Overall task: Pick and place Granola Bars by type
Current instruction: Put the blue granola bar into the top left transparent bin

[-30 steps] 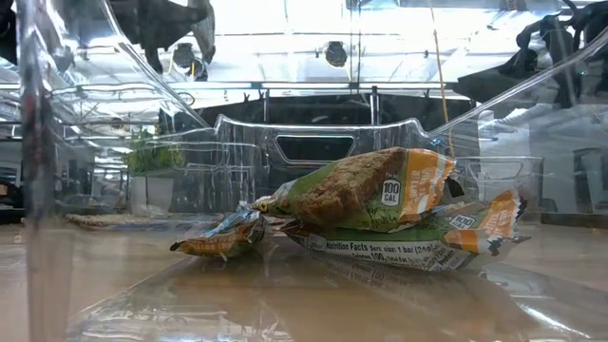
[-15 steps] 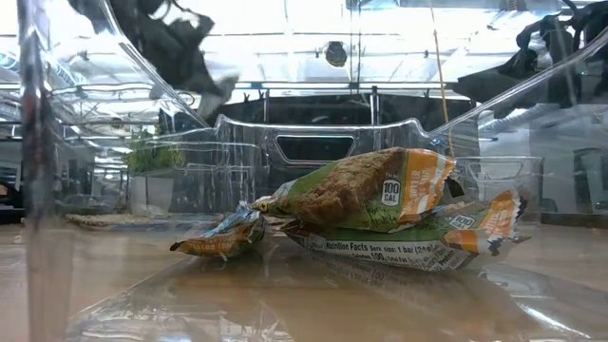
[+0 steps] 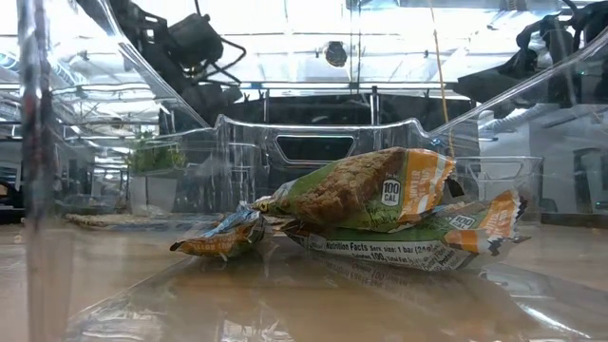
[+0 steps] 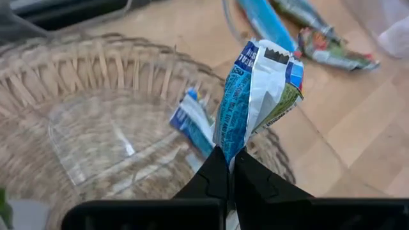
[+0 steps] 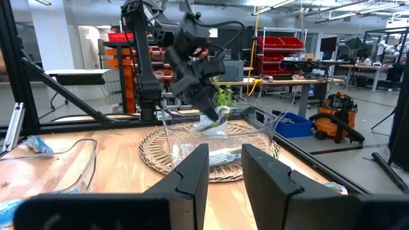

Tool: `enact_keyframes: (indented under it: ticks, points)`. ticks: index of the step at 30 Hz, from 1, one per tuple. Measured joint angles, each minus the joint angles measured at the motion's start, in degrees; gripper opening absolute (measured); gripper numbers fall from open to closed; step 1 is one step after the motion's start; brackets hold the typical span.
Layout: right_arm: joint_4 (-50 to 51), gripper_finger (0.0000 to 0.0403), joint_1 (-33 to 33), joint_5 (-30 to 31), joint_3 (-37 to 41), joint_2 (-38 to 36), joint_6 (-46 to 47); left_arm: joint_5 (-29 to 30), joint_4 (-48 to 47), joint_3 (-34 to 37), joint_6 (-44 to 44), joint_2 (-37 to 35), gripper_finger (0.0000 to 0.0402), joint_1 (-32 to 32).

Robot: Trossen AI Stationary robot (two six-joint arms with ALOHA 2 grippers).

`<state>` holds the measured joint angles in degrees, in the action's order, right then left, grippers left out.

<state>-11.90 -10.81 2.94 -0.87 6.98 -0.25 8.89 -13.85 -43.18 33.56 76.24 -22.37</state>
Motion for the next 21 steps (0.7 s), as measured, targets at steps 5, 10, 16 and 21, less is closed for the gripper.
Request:
enact_keyframes:
  ticks: [5,10,16,21]
  points:
    - [0.0,0.0084,0.0,0.0,0.0,0.0,0.0,0.0,0.3,0.0,0.5,0.5,0.0012,0.0]
    - [0.0,0.0084,0.0,0.0,0.0,0.0,0.0,0.0,0.4,0.0,1.1,0.5,0.0015,0.5]
    - [0.0,0.0084,0.0,0.0,0.0,0.0,0.0,0.0,0.4,0.0,1.1,0.5,0.0017,1.8]
    - [0.0,0.0084,0.0,0.0,0.0,0.0,0.0,0.1,0.4,0.0,1.1,0.5,0.0010,2.3]
